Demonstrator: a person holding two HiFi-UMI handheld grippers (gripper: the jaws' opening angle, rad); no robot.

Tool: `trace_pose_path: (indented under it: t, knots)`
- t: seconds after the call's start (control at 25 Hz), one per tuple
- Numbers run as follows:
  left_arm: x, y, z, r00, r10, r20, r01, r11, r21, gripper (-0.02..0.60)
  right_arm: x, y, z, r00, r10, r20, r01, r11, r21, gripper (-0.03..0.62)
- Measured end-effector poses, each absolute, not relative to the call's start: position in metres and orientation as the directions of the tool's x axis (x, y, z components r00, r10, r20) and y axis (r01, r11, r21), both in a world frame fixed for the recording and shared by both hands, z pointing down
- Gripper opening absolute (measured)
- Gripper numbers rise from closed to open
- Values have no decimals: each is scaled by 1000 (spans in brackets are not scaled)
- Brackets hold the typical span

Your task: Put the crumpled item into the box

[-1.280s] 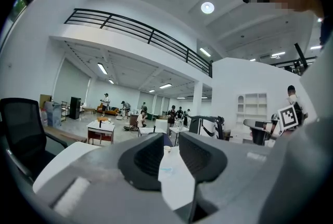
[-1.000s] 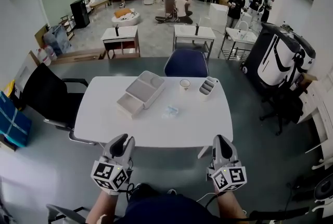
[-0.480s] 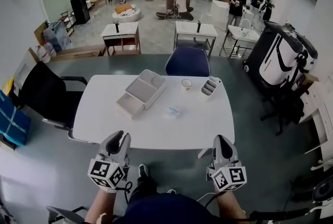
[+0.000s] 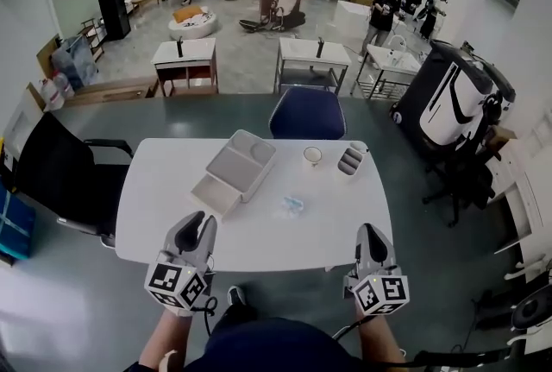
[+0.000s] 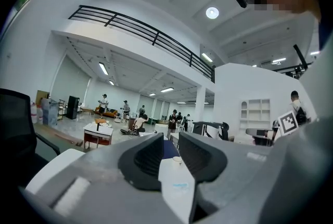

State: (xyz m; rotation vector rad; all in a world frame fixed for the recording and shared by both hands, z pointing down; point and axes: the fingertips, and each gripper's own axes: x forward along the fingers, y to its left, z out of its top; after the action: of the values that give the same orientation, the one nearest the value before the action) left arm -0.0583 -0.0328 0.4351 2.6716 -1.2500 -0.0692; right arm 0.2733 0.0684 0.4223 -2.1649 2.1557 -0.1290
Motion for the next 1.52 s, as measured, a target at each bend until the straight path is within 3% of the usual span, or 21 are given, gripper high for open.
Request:
trace_pose_path:
  t: [0.44,0.76,1.24,1.52]
  knots:
    - [-118,-123,463,659,-748,78,-741,-628,239,101,224,-18,440,50,-996,67,-995,-56,-87,2]
    - [-122,-148,478,652,-750,110,-747,-610,264,103,225,-69,493,10,-978,211,-999,-20,-43,2]
    - [-96,-156,473,561,-812,162,-821,-520,235,103,274,-137,623,-115,-864,491,-992,126,-11,32]
    - [-86,-160,491,510,-828,233,-857,-465,223,101,275,-158,669,-192,-800,568,-972,237,6,49]
